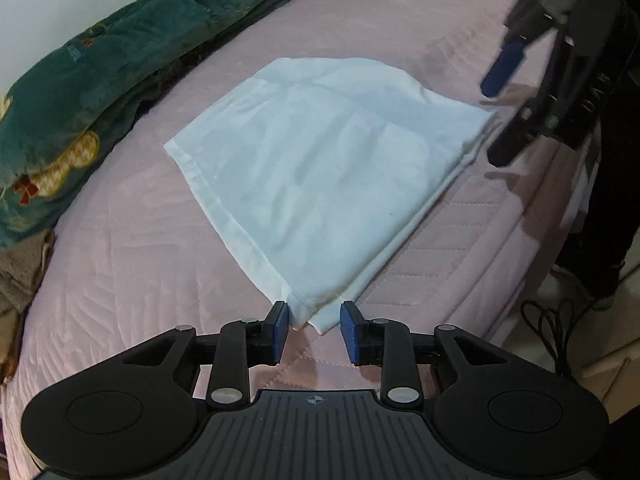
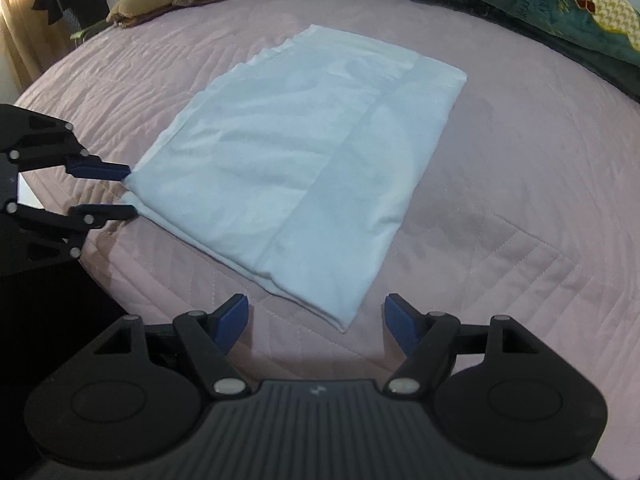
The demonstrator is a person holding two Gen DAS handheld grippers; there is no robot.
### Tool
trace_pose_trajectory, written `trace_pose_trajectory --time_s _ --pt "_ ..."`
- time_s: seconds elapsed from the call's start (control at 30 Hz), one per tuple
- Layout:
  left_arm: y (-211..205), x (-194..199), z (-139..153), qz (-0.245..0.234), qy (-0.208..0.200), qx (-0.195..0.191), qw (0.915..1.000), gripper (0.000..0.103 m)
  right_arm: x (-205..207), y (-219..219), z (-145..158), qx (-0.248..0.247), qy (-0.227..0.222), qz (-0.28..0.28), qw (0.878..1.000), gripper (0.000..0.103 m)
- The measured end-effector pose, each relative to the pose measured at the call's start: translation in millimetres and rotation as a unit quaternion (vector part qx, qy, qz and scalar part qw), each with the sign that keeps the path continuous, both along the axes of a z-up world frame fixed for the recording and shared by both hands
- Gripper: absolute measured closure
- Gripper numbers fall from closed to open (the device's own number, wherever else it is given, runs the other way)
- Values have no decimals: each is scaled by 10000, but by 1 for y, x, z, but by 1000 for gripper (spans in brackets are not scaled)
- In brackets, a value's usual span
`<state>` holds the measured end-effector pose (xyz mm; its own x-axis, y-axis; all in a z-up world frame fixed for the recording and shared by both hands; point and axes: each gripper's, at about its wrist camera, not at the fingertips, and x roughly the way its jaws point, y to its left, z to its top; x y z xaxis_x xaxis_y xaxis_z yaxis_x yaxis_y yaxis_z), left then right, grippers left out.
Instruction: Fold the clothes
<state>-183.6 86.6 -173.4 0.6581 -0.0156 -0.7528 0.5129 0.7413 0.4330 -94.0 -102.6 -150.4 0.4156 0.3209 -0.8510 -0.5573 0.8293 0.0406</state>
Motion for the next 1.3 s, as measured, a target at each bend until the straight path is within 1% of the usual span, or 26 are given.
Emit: trace_pose_trajectory --time_s 0.13,0.33,0.47,0.5,0.63,0.77,0.87,0.9,0.93,1.0,1.17,1.23,1.3 --pt "-1 -2 -2 -141 81 109 9998 67 0 2 -2 -30 105 74 9999 27" --pt "-6 5 -3 -488 60 302 9983 67 0 9 -9 -99 137 171 9997 26" --pt "-4 11 -2 -463 87 183 9987 68 3 11 -10 -140 -13 157 9998 25" --pt "-4 11 -2 -431 74 148 9989 69 3 12 -11 -142 -28 163 9998 25" --pt "-2 11 -4 -341 63 20 9994 71 -3 12 -13 -264 -215 328 9989 25" --pt "1 14 -4 -306 110 -82 9994 71 1 12 -13 -256 -251 411 9985 25" --pt "4 16 -4 -307 148 -148 9993 71 3 12 -12 -186 -244 436 9986 34" --pt "5 16 -4 -292 157 -178 9993 71 4 12 -11 -164 -267 423 9986 41" --pt "6 16 -4 -269 166 -216 9993 71 4 10 -10 -133 -288 401 9987 51" --pt "7 17 -3 -232 184 -281 9992 71 5 7 -9 -90 -311 366 9988 57" --pt "12 20 -2 -143 264 -457 9985 73 8 4 -7 -18 -306 299 9991 63" --pt "14 21 -2 -106 318 -573 9978 78 9 1 -6 77 -259 233 9994 68" --pt "14 20 -3 -85 336 -639 9974 81 10 -1 -6 148 -230 220 9994 70"
